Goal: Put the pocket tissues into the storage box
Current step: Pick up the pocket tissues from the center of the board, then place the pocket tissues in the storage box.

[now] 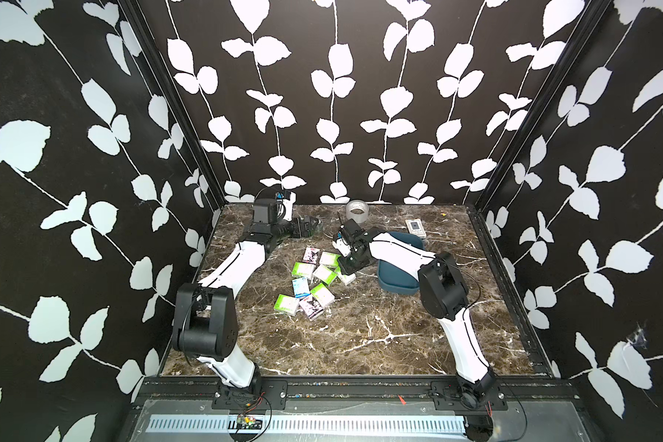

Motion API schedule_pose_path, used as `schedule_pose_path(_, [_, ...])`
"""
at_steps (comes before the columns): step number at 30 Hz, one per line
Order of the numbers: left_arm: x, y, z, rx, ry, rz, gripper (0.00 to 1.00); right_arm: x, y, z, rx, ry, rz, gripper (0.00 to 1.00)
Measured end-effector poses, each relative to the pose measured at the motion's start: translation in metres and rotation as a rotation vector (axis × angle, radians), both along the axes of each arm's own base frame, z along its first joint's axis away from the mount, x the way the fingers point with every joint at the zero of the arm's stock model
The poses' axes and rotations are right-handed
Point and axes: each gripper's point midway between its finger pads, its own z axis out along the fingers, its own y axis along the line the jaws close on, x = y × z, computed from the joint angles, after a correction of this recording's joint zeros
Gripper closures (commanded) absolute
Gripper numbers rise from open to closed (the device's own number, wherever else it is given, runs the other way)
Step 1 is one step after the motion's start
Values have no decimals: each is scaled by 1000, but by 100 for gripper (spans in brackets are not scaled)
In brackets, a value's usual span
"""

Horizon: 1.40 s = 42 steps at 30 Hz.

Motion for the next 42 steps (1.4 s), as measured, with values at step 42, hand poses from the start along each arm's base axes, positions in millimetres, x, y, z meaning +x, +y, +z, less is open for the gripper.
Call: schedule_pose_path(42, [0, -6, 3, -41, 2, -20, 1, 12, -206, 19, 46, -77, -785, 63])
